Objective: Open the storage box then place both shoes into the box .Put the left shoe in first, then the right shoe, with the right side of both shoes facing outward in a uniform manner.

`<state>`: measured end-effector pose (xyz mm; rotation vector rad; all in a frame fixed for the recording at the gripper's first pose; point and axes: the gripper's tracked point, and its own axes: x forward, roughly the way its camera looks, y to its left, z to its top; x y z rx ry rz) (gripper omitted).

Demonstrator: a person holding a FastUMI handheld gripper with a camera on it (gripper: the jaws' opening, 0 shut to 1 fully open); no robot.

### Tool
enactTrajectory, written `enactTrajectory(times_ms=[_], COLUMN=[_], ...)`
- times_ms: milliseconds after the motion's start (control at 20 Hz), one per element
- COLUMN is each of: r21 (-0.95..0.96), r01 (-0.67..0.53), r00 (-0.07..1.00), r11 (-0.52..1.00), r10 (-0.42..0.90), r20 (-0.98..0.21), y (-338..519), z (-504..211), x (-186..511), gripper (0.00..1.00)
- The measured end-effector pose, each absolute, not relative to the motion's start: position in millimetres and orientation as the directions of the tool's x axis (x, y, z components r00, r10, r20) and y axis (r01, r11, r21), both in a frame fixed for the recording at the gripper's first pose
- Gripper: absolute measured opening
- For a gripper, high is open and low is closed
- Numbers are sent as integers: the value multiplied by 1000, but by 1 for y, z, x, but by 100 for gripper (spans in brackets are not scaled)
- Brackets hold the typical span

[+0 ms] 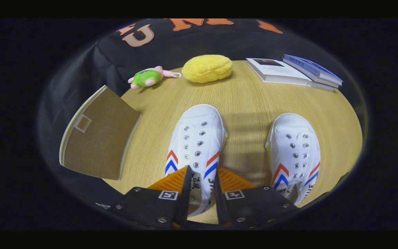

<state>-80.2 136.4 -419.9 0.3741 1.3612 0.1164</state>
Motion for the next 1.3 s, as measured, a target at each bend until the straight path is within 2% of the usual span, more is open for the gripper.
enactTrajectory(times_ms=[50, 150, 250, 450, 800, 1100, 1300], r21=[340, 378, 424, 528, 653, 722, 679], r01=[149, 229, 300, 343, 209, 91, -7], r00=[228, 248, 277, 392, 496, 490, 462], r11=[929, 897, 855, 777, 728, 686, 734], r10=[302, 321, 347, 393, 496, 600, 605], r20=[-926, -914, -896, -832, -712, -632, -649], y=[135, 136, 140, 155, 223, 309, 352], z=[-419, -414, -408, -370, -285, -243, -251], x=[-78, -73, -64, -29, 34, 57, 56], gripper=[19, 10, 8, 8, 8, 8, 8])
